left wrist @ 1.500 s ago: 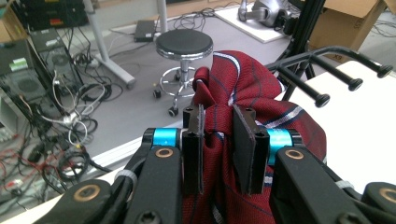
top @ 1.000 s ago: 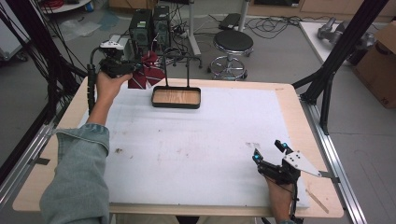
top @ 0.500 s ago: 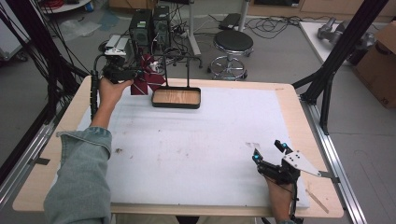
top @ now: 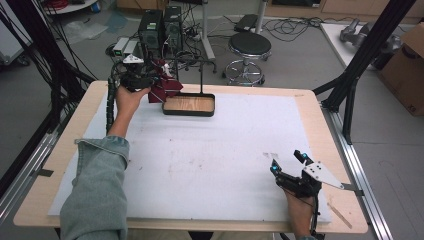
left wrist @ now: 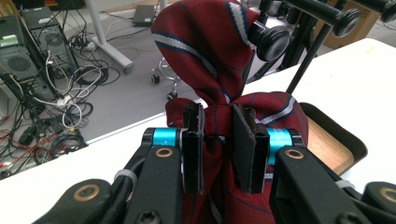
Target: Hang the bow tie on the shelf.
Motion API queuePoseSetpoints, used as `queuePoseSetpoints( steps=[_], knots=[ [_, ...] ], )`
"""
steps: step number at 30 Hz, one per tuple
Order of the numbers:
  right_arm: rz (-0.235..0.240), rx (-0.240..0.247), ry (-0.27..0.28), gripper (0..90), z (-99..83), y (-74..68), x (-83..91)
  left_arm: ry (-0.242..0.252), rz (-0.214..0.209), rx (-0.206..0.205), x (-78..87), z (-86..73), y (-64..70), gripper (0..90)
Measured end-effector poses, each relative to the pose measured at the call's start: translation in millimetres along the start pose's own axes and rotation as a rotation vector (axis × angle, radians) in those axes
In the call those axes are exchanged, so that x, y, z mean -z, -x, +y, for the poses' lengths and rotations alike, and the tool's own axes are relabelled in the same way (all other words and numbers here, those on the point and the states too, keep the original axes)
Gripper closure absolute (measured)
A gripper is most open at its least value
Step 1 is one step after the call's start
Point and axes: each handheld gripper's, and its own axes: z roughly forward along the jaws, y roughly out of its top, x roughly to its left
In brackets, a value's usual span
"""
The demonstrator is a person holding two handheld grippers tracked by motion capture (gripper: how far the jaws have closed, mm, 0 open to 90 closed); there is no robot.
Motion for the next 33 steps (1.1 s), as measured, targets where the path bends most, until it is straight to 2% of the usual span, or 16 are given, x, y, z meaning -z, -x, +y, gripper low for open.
queuePoseSetpoints(
  steps=[12,29,33],
  knots=[
    [0.002,0.002,0.007,11.5,0.0,0.9,-0.3,0.006,-0.004,-0.013,-16.3,-10.9,3.5,73.8],
    [0.003,-0.001,0.005,11.6,0.0,0.8,-0.1,0.008,0.004,-0.015,-17.6,-13.3,0.6,71.2],
    [0.002,-0.002,0.006,11.5,0.0,0.8,-0.2,0.012,0.008,-0.021,-16.5,-12.6,0.8,67.0]
  ],
)
